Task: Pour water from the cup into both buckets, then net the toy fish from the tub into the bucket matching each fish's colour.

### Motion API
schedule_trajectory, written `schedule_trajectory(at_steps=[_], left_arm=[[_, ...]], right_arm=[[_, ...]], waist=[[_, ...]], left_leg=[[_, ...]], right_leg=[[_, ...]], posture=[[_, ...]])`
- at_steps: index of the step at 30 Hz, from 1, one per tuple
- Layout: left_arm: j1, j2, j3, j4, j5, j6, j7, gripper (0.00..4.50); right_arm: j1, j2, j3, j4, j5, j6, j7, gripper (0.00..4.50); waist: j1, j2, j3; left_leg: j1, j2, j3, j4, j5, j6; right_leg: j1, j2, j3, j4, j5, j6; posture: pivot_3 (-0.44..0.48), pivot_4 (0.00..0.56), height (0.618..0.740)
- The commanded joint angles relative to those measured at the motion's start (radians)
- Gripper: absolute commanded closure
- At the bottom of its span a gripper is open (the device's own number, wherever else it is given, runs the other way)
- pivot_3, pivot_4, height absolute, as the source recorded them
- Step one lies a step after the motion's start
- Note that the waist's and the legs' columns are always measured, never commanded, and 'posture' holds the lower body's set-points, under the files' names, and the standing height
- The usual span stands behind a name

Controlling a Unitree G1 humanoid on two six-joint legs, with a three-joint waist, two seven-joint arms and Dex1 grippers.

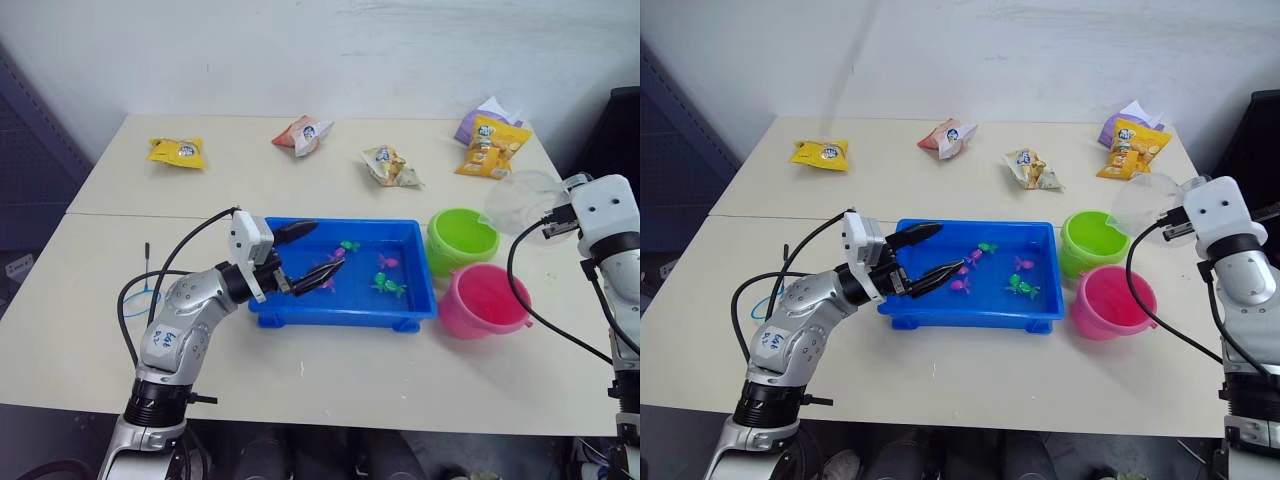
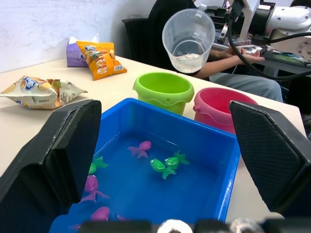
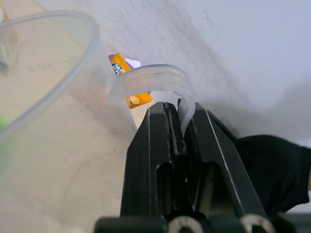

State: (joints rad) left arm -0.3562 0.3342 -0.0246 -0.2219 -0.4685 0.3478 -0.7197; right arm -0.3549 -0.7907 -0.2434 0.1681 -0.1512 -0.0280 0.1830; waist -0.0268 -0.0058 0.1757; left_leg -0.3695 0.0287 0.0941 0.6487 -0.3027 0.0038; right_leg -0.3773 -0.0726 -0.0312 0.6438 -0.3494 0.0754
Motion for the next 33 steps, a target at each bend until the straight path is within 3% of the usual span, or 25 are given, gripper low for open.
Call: schedule_trajectory(at_steps=[1, 14, 33], left_arm=[[-0.006, -0.003, -0.009, -0.041, 0.003, -0.016, 0.003, 0.00], [-0.020, -0.017, -0.018, -0.021, 0.005, -0.027, -0.002, 0.00], [-0.025, -0.044, -0.024, 0.010, 0.036, -0.077, 0.001, 0.00]], right_arm=[[-0.038, -0.040, 0.009, -0.001, -0.060, -0.073, -0.028, 4.46], [-0.068, -0.124, 0.097, 0.060, -0.273, -0.193, -0.115, 4.46], [-0.122, -0.136, 0.152, 0.115, -0.418, -0.264, -0.228, 4.46]], waist=[[0.000, 0.000, 0.000], [-0.001, 0.000, 0.000], [-0.001, 0.000, 0.000]], left_leg=[[0.000, 0.000, 0.000, 0.000, 0.000, 0.000], [0.000, 0.000, 0.000, 0.000, 0.001, -0.001], [0.000, 0.000, 0.001, 0.001, 0.001, -0.002]], right_leg=[[0.000, 0.000, 0.000, 0.000, 0.000, 0.000], [0.000, 0.000, 0.000, 0.000, 0.000, 0.000], [0.000, 0.000, 0.000, 0.000, 0.000, 0.000]], posture=[[0.000, 0.150, 0.738], [0.000, 0.150, 0.738], [0.000, 0.150, 0.738]])
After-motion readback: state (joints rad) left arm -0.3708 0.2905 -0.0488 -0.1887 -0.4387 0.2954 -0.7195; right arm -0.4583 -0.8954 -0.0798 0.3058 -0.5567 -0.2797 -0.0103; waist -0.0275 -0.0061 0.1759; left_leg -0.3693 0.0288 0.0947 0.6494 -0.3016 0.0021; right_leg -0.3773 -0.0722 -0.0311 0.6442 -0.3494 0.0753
